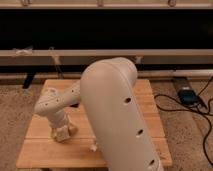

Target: Wipe the white sponge on the table

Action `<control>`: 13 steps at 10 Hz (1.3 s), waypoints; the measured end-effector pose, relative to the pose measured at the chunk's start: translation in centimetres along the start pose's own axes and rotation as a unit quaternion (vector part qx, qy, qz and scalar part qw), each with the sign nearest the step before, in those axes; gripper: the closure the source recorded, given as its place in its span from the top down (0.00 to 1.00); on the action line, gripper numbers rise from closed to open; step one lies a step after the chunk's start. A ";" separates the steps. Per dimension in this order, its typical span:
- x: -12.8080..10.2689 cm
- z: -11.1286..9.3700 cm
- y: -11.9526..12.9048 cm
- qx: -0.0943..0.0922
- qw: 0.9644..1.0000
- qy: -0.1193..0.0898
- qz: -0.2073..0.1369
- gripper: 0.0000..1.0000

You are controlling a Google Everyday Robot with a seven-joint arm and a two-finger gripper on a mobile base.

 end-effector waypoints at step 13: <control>-1.3 -1.1 -4.5 -0.031 0.997 -0.017 0.064 0.00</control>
